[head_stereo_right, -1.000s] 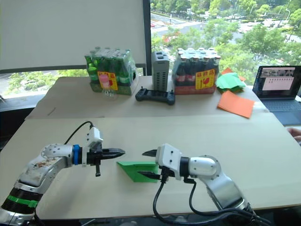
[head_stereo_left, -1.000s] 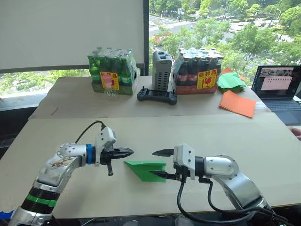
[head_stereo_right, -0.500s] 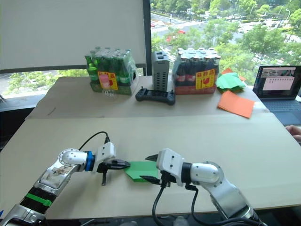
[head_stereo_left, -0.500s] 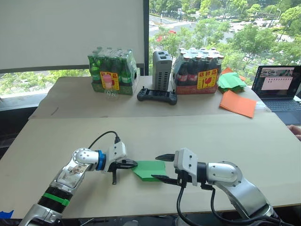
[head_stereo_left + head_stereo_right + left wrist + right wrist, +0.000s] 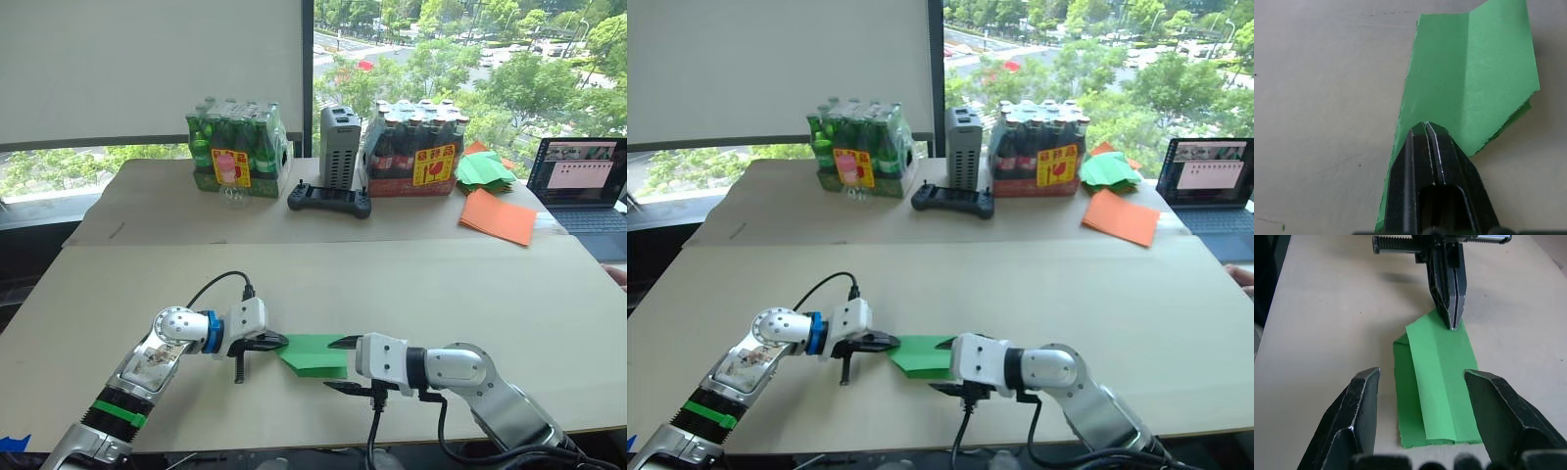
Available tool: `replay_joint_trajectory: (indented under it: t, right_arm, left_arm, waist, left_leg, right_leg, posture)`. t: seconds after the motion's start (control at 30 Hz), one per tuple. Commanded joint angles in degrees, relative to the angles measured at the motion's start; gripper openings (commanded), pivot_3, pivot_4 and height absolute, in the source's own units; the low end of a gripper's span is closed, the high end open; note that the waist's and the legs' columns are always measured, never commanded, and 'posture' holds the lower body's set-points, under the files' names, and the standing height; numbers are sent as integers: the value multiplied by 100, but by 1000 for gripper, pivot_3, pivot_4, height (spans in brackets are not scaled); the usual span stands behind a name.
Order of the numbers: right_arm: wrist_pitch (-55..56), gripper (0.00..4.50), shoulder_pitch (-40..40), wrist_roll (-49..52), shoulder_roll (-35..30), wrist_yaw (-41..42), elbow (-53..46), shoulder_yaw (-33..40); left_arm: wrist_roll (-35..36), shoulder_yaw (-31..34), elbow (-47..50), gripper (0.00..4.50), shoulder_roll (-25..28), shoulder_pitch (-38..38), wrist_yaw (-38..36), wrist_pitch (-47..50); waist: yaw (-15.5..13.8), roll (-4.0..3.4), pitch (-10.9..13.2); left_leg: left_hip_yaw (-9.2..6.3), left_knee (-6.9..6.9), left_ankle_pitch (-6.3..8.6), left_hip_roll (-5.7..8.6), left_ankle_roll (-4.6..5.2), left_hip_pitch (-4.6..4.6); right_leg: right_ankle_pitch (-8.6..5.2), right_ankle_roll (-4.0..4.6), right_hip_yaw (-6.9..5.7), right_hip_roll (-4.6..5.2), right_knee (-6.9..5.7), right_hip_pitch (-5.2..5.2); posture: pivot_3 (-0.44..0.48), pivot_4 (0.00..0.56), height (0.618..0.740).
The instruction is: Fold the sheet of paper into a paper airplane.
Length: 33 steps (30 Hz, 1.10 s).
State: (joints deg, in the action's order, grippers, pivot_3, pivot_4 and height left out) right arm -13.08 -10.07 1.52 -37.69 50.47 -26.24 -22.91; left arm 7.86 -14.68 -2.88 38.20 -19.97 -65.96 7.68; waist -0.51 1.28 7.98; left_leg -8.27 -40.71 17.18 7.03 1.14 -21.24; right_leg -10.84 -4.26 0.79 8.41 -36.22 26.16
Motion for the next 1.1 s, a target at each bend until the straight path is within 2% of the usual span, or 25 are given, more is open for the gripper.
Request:
replay_joint_trajectory:
  t: [0.03, 0.33, 0.37, 0.53, 0.6, 0.63, 0.9, 1.1]
  right_arm:
    - [210, 3028, 18, 8, 9, 64, 0, 45]
    - [267, 3028, -56, -11, 93, 92, 210, 77]
    - [276, 2511, -66, -15, 98, 102, 231, 71]
    - [323, 785, -128, -60, 134, 109, 355, 57]
    - [340, 163, -158, -77, 135, 127, 376, 49]
    - [357, 50, -172, -94, 131, 136, 391, 44]
    - [321, 50, -256, -15, 230, 183, 441, 111]
    - [-353, 50, -617, 568, 284, 489, 500, 387]
  left_arm:
    - [-65, -65, 121, 13, 1, -9, -56, -12]
    - [-54, -39, 173, 13, -1, -8, -45, 6]
    - [-43, -41, 215, 0, 1, 0, -49, 21]
    - [-37, -28, 256, 0, 17, 21, -60, 35]
    - [-38, -23, 291, 0, 33, 50, -66, 40]
    - [-30, -20, 322, 0, 39, 70, -70, 52]
    - [-29, 10, 465, 0, 37, 145, -61, 117]
    - [-36, 15, 530, 0, 38, 157, -69, 154]
  waist:
    - [0, 0, 0]
    - [-2, 0, 0]
    - [-2, 0, 0]
    - [-1, 0, 0]
    - [-1, 0, 0]
    - [-1, 0, 0]
    - [0, 0, 0]
    - [14, 0, 0]
  left_leg:
    - [0, 0, 0, 0, 0, 0]
    - [0, 0, 0, 0, 0, 0]
    - [0, 0, 0, 0, 0, 0]
    - [0, 0, 0, 0, 0, 0]
    - [0, 0, 0, 0, 0, 0]
    - [0, 0, 0, 0, 0, 0]
    - [0, 0, 0, 0, 0, 0]
    - [0, 0, 0, -1, 0, 0]
  right_leg:
    - [0, 0, 0, 0, 0, 0]
    - [0, 0, 0, 0, 0, 0]
    - [0, 0, 0, 0, 0, 0]
    - [0, 0, 0, 0, 0, 0]
    - [0, 0, 0, 0, 0, 0]
    - [0, 0, 0, 0, 0, 0]
    - [0, 0, 0, 0, 0, 0]
    - [0, 0, 0, -1, 0, 0]
  posture:
    - [0, 150, 696]
    - [0, 150, 696]
    - [0, 150, 696]
    - [0, 150, 696]
    - [0, 150, 696]
    - [0, 150, 696]
    - [0, 150, 696]
    - [0, 150, 696]
